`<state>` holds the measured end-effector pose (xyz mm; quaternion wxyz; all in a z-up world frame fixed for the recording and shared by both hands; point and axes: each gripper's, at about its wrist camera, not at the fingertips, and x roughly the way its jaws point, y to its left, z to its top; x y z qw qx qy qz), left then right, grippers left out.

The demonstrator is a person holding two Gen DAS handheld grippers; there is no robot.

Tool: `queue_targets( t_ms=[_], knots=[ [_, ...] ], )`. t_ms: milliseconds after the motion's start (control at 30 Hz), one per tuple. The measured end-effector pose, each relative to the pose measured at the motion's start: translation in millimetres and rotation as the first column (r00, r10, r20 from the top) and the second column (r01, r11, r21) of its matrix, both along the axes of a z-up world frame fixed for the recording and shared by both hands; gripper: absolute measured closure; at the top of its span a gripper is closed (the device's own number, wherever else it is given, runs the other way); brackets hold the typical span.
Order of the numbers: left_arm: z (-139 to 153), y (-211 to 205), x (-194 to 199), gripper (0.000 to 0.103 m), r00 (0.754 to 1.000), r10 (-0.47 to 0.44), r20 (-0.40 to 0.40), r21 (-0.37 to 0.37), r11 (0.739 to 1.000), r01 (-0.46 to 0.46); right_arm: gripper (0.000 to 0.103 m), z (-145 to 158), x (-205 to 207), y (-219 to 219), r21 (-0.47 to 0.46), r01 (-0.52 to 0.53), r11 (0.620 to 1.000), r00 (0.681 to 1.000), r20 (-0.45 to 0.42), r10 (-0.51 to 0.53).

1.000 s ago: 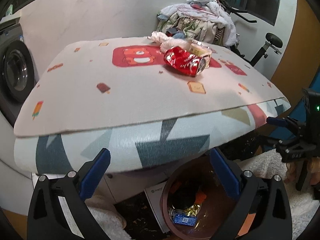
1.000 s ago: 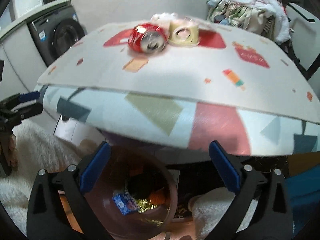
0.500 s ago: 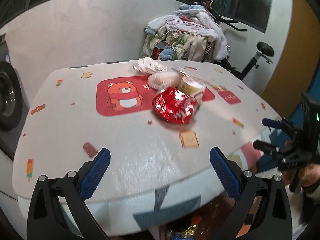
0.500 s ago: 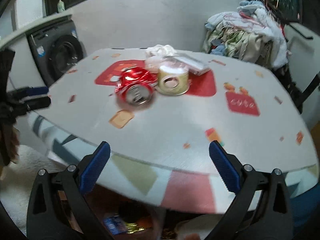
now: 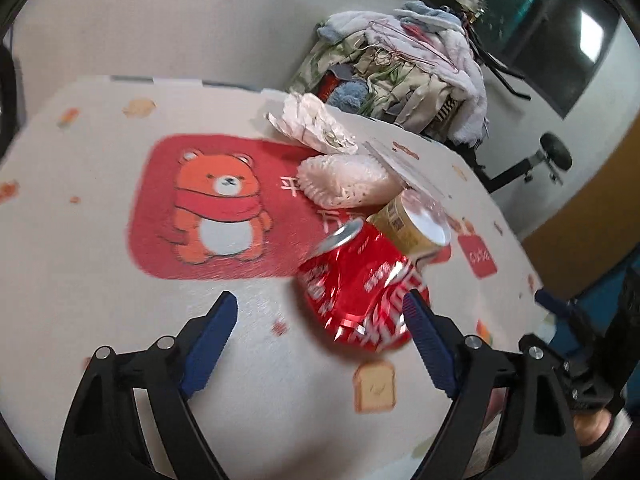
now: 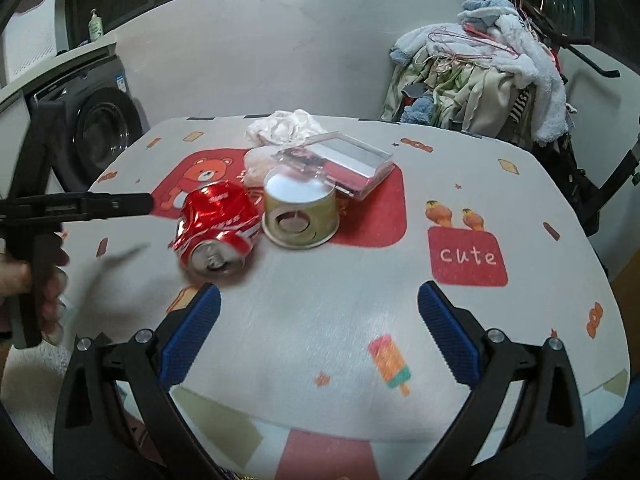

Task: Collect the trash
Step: 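Grasp the crushed red cola can with the left tool while the right tool grasps the clear plastic box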

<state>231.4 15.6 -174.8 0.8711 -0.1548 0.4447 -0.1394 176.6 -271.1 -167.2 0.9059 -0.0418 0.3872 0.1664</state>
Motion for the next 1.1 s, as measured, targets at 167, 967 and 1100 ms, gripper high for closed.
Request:
queue_targets(
  t_ms=[167, 967, 1100],
  knots=[
    [-26.2, -4.0, 25.1, 0.035, 0.997, 0.013, -0.079, -0.089, 0.996, -0.020, 0.006, -0.4, 19.8, -6.9, 0.023, 0.005, 1.000, 1.000, -0.015, -0.005],
    [48.6, 15.7, -23.8, 0.070, 0.978, -0.052, 0.202, 0.110, 0.994, 0.030, 0.016, -56.6, 188.9, -66.6, 0.601, 0.340, 0.723, 0.926, -0.348, -0.146],
    [44.7, 20.9, -29.2, 0.070, 0.979, -0.038, 0.199, 0.092, 0.996, 0.020, 0.018, -73.8, 202.2, -67.2, 0.639, 0.398, 0.658, 0.901, -0.407, -0.149]
  ],
)
